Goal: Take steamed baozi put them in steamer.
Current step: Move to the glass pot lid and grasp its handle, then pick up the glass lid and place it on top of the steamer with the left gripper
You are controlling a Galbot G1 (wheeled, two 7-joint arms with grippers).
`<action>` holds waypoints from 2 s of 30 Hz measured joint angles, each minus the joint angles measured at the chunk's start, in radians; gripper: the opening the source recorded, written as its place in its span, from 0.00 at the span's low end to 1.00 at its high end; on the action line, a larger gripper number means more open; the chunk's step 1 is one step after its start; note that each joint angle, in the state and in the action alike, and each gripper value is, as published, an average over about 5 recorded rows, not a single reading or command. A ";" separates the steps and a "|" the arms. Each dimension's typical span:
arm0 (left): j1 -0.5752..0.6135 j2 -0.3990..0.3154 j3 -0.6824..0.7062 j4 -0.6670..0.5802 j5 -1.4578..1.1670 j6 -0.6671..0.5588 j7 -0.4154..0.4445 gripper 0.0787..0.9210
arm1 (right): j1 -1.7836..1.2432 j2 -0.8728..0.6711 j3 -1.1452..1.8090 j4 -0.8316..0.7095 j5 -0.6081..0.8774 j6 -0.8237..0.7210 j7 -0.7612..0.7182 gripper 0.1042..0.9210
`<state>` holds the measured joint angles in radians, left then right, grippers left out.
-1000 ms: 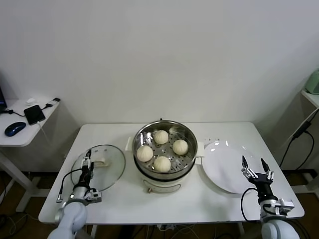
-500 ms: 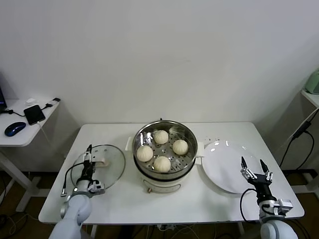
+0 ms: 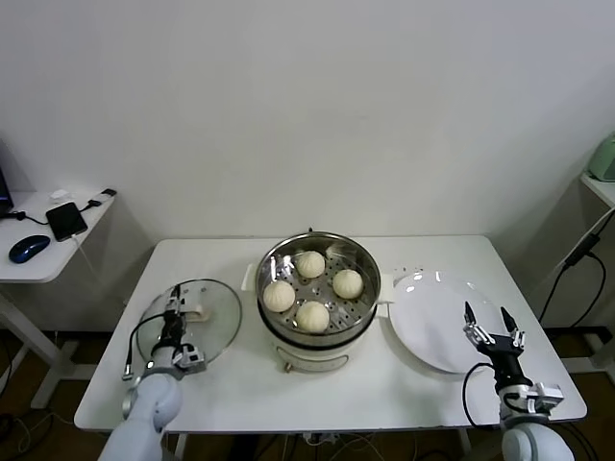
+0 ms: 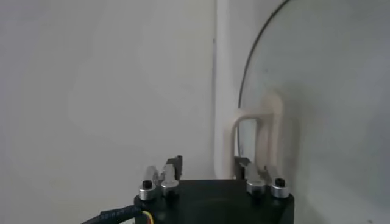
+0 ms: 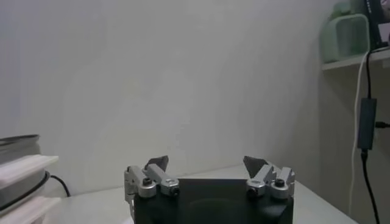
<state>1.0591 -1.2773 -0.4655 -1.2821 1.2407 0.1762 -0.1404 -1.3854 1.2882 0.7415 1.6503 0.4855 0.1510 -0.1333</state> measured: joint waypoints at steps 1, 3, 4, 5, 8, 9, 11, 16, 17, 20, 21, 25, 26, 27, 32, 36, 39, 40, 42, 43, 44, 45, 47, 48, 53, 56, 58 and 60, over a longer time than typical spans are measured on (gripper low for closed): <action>0.001 -0.002 -0.001 0.001 -0.003 0.000 0.001 0.51 | 0.001 0.000 0.000 -0.001 -0.001 0.000 0.000 0.88; 0.001 -0.006 -0.004 0.005 -0.007 -0.001 0.002 0.44 | 0.002 0.000 -0.001 -0.002 -0.003 0.000 0.000 0.88; 0.001 -0.009 -0.006 0.008 -0.008 -0.002 0.002 0.41 | 0.003 0.000 -0.001 -0.003 -0.004 0.000 -0.001 0.88; 0.001 -0.011 -0.008 0.011 -0.009 -0.002 0.002 0.37 | 0.003 0.000 -0.001 -0.003 -0.005 0.000 -0.001 0.88; 0.000 -0.018 -0.015 0.017 -0.011 -0.003 0.003 0.27 | 0.004 0.000 -0.001 -0.003 -0.006 0.000 -0.002 0.88; -0.001 -0.020 -0.017 0.018 -0.012 -0.003 0.003 0.23 | 0.004 0.000 -0.001 -0.003 -0.007 0.000 -0.002 0.88; -0.001 -0.025 -0.022 0.018 -0.017 -0.002 0.004 0.17 | 0.003 0.000 -0.001 -0.002 -0.007 0.000 -0.002 0.88; 0.006 -0.033 -0.030 0.001 -0.039 0.009 0.006 0.10 | 0.001 -0.001 0.000 -0.001 -0.007 0.001 -0.002 0.88; 0.011 -0.034 -0.030 -0.006 -0.045 0.014 0.008 0.10 | 0.001 -0.001 0.000 0.000 -0.007 0.001 -0.002 0.88; 0.028 -0.041 -0.025 -0.044 -0.059 0.042 0.016 0.10 | 0.002 -0.001 0.001 0.003 -0.008 0.001 -0.002 0.88; 0.035 -0.044 -0.023 -0.060 -0.060 0.056 0.021 0.10 | 0.002 -0.001 0.001 0.004 -0.008 0.001 -0.002 0.88; 0.061 -0.061 -0.022 -0.144 -0.041 0.142 0.047 0.10 | 0.004 -0.001 0.001 0.010 -0.007 0.000 -0.002 0.88; 0.067 -0.067 -0.024 -0.168 -0.029 0.168 0.056 0.10 | 0.004 -0.002 0.001 0.011 -0.006 0.000 -0.002 0.88; 0.073 -0.073 -0.026 -0.193 -0.016 0.195 0.067 0.10 | 0.004 -0.002 0.001 0.012 -0.006 0.000 -0.002 0.88; 0.095 -0.107 -0.042 -0.315 0.065 0.315 0.135 0.10 | 0.000 -0.002 -0.002 0.019 -0.004 0.000 -0.001 0.88; 0.101 -0.126 -0.049 -0.410 0.142 0.391 0.201 0.10 | -0.001 0.000 -0.006 0.022 -0.006 -0.002 0.000 0.88; 0.100 -0.143 -0.044 -0.483 0.203 0.436 0.258 0.10 | -0.001 0.002 -0.011 0.025 -0.010 -0.004 0.002 0.88; 0.098 -0.151 -0.040 -0.507 0.223 0.447 0.278 0.10 | -0.001 0.003 -0.012 0.027 -0.012 -0.005 0.002 0.88; 0.094 -0.169 -0.026 -0.554 0.260 0.467 0.318 0.10 | -0.003 0.004 -0.015 0.030 -0.014 -0.006 0.002 0.88; 0.091 -0.178 -0.017 -0.577 0.276 0.477 0.338 0.10 | -0.004 0.004 -0.016 0.032 -0.016 -0.006 0.003 0.88; 0.088 -0.188 -0.005 -0.599 0.289 0.488 0.358 0.10 | -0.006 0.004 -0.017 0.034 -0.016 -0.007 0.003 0.88; 0.085 -0.197 0.007 -0.620 0.300 0.498 0.377 0.10 | -0.008 0.004 -0.017 0.037 -0.017 -0.008 0.004 0.88; 0.078 -0.215 0.037 -0.656 0.320 0.518 0.411 0.10 | -0.011 0.003 -0.017 0.041 -0.020 -0.009 0.006 0.88; 0.074 -0.223 0.054 -0.670 0.329 0.526 0.426 0.10 | -0.013 0.003 -0.016 0.043 -0.021 -0.010 0.008 0.88; 0.047 -0.264 0.145 -0.708 0.365 0.555 0.474 0.10 | -0.021 0.004 -0.018 0.049 -0.027 -0.014 0.013 0.88; 0.021 -0.287 0.203 -0.705 0.376 0.561 0.487 0.10 | -0.021 0.008 -0.023 0.049 -0.033 -0.016 0.014 0.88; 0.000 -0.301 0.242 -0.693 0.379 0.561 0.492 0.10 | -0.019 0.011 -0.026 0.048 -0.037 -0.016 0.014 0.88; -0.024 -0.314 0.283 -0.679 0.374 0.561 0.495 0.10 | -0.016 0.014 -0.028 0.046 -0.040 -0.016 0.014 0.88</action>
<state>1.0349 -1.5911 -0.1824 -1.9610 1.6149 0.7374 0.3546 -1.4015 1.3020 0.7133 1.6961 0.4452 0.1350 -0.1189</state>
